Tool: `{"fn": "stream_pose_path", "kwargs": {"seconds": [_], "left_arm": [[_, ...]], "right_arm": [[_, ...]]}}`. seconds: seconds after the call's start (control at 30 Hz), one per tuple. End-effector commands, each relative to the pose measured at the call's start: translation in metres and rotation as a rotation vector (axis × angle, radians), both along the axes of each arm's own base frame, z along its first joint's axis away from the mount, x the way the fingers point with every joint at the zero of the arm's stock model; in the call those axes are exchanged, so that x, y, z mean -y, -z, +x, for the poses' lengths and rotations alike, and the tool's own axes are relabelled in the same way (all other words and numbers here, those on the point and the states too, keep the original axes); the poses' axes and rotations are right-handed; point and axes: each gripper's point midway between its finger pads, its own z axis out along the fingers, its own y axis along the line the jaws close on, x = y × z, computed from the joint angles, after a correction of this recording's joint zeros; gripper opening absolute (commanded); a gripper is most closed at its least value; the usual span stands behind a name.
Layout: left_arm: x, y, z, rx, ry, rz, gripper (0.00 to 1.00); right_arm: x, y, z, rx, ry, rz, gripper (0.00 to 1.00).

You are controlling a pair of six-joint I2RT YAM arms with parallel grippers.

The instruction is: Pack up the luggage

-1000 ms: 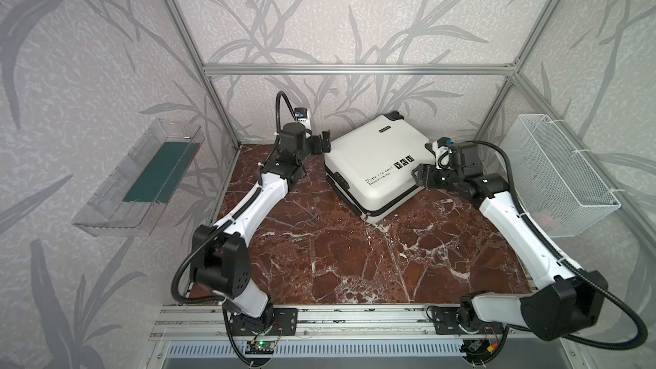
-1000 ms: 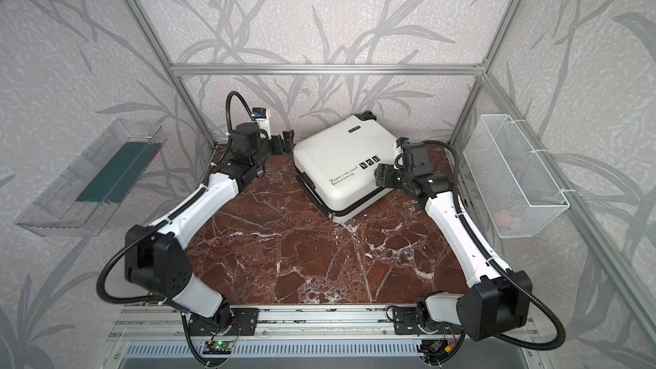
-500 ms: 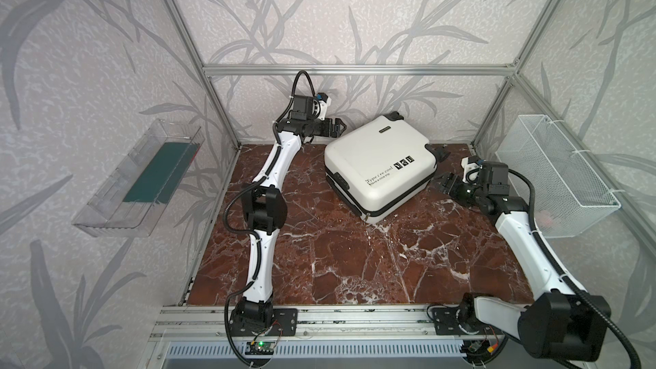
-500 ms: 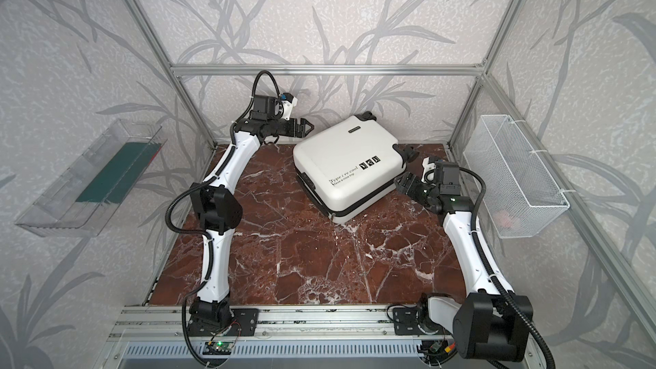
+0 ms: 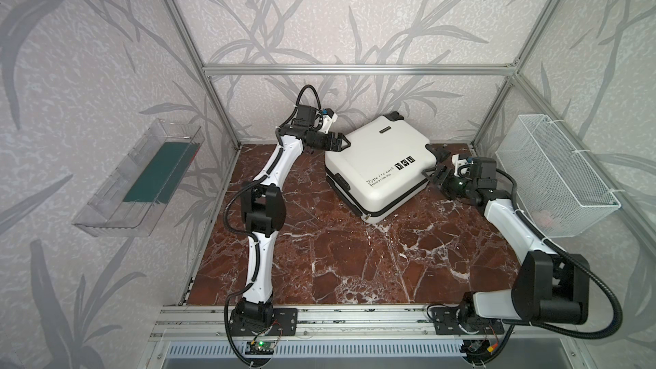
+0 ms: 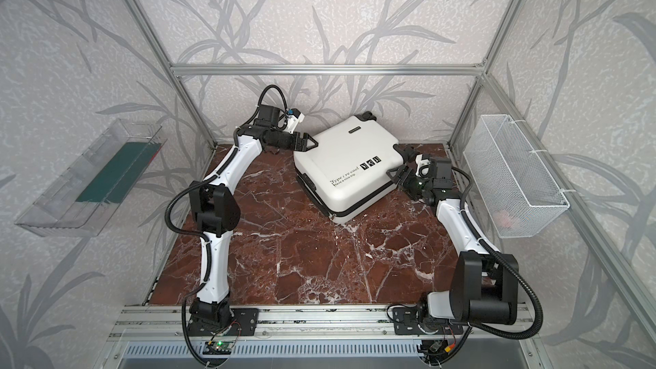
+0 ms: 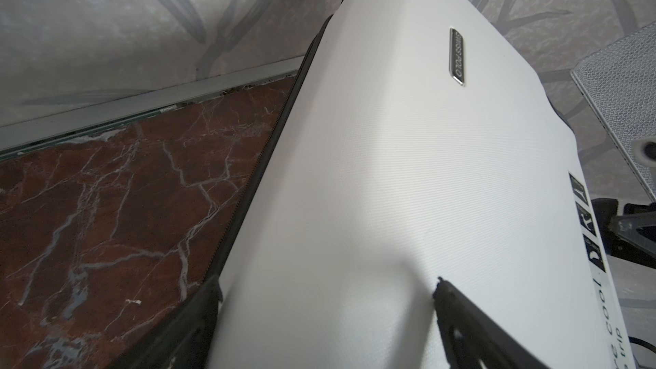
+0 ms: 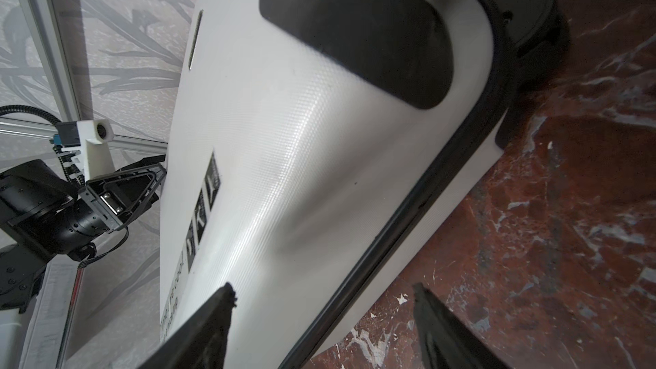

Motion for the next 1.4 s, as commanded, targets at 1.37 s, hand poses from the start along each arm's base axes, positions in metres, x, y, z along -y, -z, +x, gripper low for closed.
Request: {"fn": "stream_pose_path", "kwargs": {"seconds": [1.37], "left_arm": [[-0.022, 0.072, -0.217, 0.2, -0.271, -0.093, 0.93]], "right_arm": [[-0.018, -0.032, 0.008, 0.135, -0.13, -0.114, 0.78]]}}
